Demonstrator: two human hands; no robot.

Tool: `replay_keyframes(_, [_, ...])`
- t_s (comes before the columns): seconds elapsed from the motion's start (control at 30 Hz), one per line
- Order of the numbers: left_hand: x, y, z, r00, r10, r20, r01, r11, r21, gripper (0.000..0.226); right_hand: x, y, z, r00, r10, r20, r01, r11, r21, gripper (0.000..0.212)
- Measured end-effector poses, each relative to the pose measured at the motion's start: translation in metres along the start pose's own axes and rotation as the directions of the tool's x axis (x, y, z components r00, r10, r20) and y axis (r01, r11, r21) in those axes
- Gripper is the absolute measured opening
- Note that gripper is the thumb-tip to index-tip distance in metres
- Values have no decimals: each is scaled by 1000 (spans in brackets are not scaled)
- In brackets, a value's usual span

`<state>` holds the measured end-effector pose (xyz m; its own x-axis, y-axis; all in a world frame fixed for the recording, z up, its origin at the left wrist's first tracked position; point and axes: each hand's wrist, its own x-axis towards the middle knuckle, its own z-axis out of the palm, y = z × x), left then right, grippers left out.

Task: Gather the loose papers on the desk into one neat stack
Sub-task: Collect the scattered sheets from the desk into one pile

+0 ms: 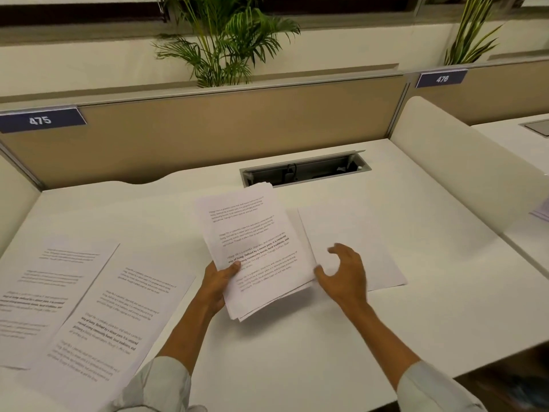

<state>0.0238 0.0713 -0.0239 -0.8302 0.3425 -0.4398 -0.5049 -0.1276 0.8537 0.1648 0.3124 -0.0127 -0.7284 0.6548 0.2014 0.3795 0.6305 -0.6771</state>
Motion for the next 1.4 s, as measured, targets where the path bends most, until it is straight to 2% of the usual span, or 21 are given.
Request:
replay_keyframes(0.1, [2, 4, -1, 1000, 24, 3, -24, 1000, 0, 36, -3, 39, 4, 943, 123, 310, -13, 942, -336, 88])
replay_keyframes(0.13, [2, 6, 0, 1000, 30, 6, -30, 1000, 0, 35, -5, 46, 8, 912, 164, 375, -2, 918, -397, 91])
replay_keyframes(0.2, [3, 8, 2, 999, 33, 11, -33, 999, -9, 35, -6, 50, 16, 904, 180, 388, 14, 894, -448, 79])
replay_keyframes(0.33, [6, 9, 5, 1000, 19, 4, -19, 1000, -3, 41, 0, 39, 19, 947, 22, 321, 134, 880, -456, 14])
replay_keyframes(0.37, [7, 9, 6, 1000, 14, 0, -14, 1000, -4, 42, 3, 35, 15, 948, 12, 318, 140, 880, -453, 6])
replay_keyframes(0.47, [7, 11, 5, 1000, 13, -7, -13, 1000, 0, 43, 23, 19, -6, 973, 42, 226, 64, 894, -443, 13])
replay_keyframes(0.57, [5, 14, 3, 1000, 13, -21, -14, 1000, -22, 41, 49, -7, -38, 995, -23, 95, 50, 954, -296, 13])
replay_keyframes(0.7, [3, 14, 0, 999, 17, -47, -19, 999, -41, 40, 66, -69, -78, 963, -198, 181, 201, 979, -2, 18])
replay_keyframes(0.8, [0, 13, 1, 999, 23, -36, -23, 1000, -17, 40, 52, -120, -93, 923, -294, 248, 210, 926, 315, 11])
replay_keyframes(0.9, [-3, 13, 0, 999, 30, -12, -30, 999, -36, 41, 43, -146, -90, 923, -257, 285, -3, 738, 675, 13])
replay_keyframes(0.97, [-6, 16, -1, 999, 36, -2, -36, 998, -57, 42, 44, -142, -78, 932, -145, 331, -175, 620, 765, 13])
replay_keyframes(1.07, [-13, 22, -3, 996, 76, 41, -74, 996, -43, 40, 43, -115, -51, 894, 34, 447, -403, 499, 767, 10])
replay_keyframes(1.13, [-18, 26, -6, 996, 83, 43, -81, 996, -45, 35, 37, -92, -33, 867, 128, 481, -472, 518, 713, 9])
replay_keyframes(1.23, [-24, 29, -13, 996, 65, 59, -62, 997, -55, 32, 28, -66, -14, 854, 245, 459, -502, 620, 603, 16])
replay_keyframes(1.33, [-27, 28, -21, 996, 48, 80, -45, 998, -39, 32, 27, -55, -12, 865, 186, 466, -424, 767, 481, 18])
replay_keyframes(1.4, [-31, 27, -25, 995, 43, 94, -40, 999, -27, 36, 28, -57, -17, 807, 104, 581, -400, 820, 409, 28])
